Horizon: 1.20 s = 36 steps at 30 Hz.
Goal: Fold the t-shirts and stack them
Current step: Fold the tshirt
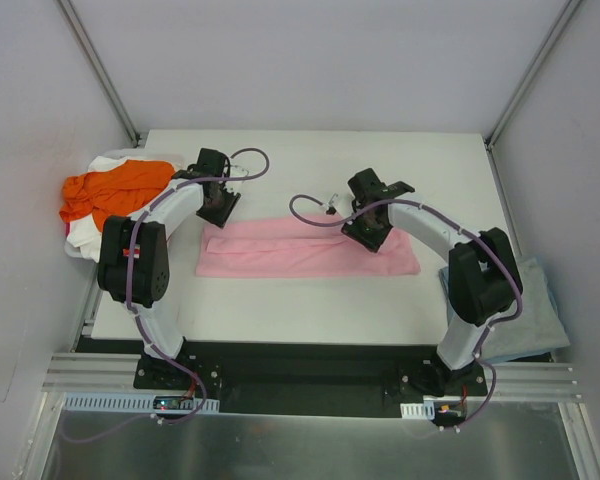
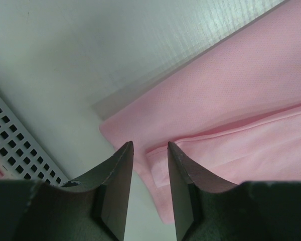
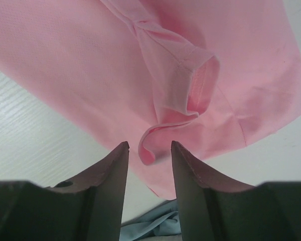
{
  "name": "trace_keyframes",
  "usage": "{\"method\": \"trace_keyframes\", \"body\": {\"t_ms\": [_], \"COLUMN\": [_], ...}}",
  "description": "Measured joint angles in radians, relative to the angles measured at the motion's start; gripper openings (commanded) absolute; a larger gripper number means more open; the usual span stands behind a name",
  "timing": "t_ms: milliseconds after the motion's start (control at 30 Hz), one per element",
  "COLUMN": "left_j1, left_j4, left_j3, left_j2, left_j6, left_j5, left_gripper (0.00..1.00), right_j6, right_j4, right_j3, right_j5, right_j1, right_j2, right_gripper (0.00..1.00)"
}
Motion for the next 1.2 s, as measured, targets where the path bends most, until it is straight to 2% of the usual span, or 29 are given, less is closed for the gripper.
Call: {"method": "trace_keyframes", "body": {"t_ms": [100, 400, 533, 600, 833, 1200], "left_j1": [0.0, 0.0, 0.0, 0.0, 0.0, 0.0], "left_j4": [0.0, 0.0, 0.0, 0.003, 0.003, 0.004], "left_j3": [0.0, 0.0, -0.001, -0.006, -0.033, -0.034], "left_j2": [0.0, 0.0, 0.0, 0.0, 0.0, 0.0], "left_j6": [0.0, 0.0, 0.0, 0.0, 0.0, -0.001], "left_j5": [0.0, 0.0, 0.0, 0.0, 0.0, 0.009], "left_gripper": [0.34, 0.33, 0.33, 0.33, 0.33, 0.34], "right_j6": [-0.002, -0.005, -0.006, -0.006, -0.005, 0.011], "right_j4": [0.0, 0.003, 0.002, 0.003, 0.0, -0.021], "right_j3": [0.0, -0.013, -0.036, -0.049, -0.1, -0.159], "right_j5": [0.0, -0.001, 0.0, 0.0, 0.011, 0.011], "right_j1": [-0.006, -0.019, -0.023, -0.024, -0.028, -0.031], "right_j2": [0.005, 0.005, 0.005, 0.005, -0.005, -0.111], "right_gripper": [0.41, 0.27, 0.18, 0.08, 0.06, 0.04]}}
